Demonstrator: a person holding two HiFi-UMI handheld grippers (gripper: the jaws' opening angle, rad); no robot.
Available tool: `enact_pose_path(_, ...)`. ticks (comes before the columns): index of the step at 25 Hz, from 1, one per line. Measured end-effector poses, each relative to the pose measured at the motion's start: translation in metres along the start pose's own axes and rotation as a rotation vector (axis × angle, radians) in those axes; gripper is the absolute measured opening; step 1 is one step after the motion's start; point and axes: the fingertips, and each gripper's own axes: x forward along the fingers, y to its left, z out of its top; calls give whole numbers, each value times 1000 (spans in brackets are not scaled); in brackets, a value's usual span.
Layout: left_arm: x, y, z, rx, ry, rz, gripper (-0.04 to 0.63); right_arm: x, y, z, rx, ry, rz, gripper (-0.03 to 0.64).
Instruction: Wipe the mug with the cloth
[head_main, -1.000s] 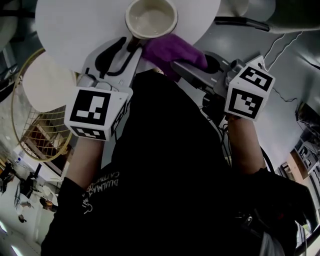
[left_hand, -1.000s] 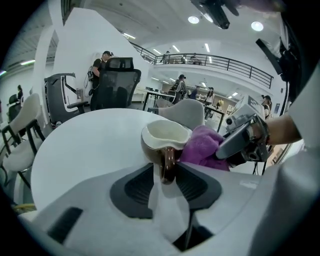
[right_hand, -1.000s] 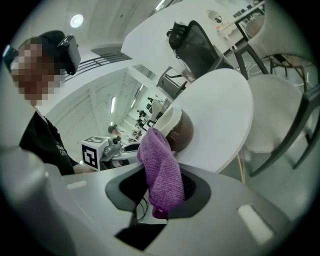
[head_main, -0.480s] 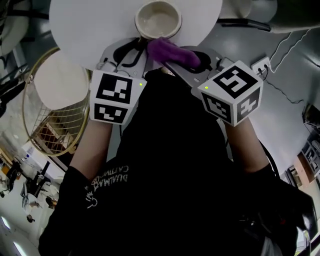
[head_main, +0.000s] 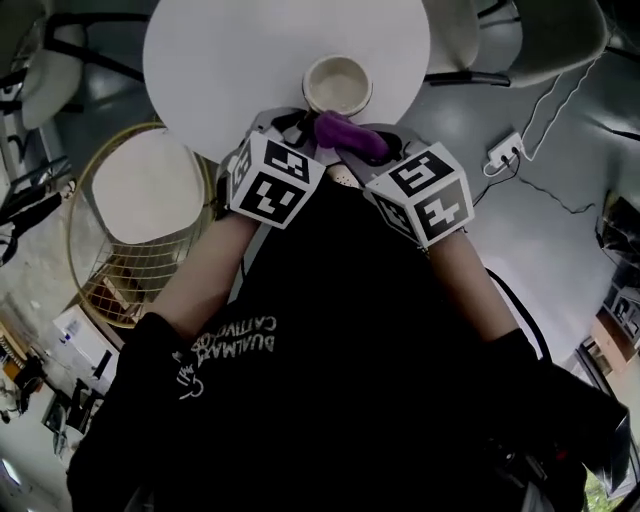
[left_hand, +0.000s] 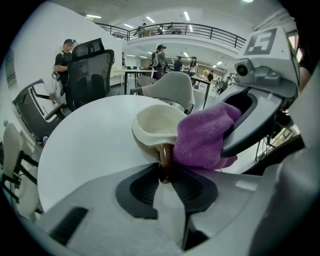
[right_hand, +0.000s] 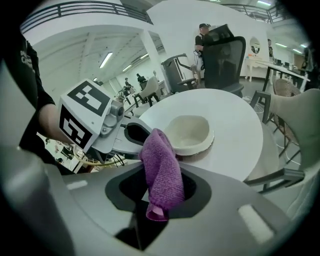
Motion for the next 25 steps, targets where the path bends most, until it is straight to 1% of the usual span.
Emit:
enact_pose_path(3,-6,4,-7,5,25,-4,74,4,14,0,9,17,-1,104)
enact_pose_path(8,-11,6,-8,38,10,-19,72,2,21,2,35,11,-53,104)
enact_pose_path(12,-12,3,-10,39,-4,-29,74,2,24,3,60,9,-82,104)
enact_pose_path(15,-13,3,-9,46,-16,-25,72,2,20,2,70,8,-106,106)
enact_pose_path(22,-14,-1,-8,61,-14,-48,75,-3,1,-9,159,-13,-179,110)
enact_pose_path(25,-14,-2,-9,66,-8,-51,75,-5,-3,-11,193,-23,-178,115)
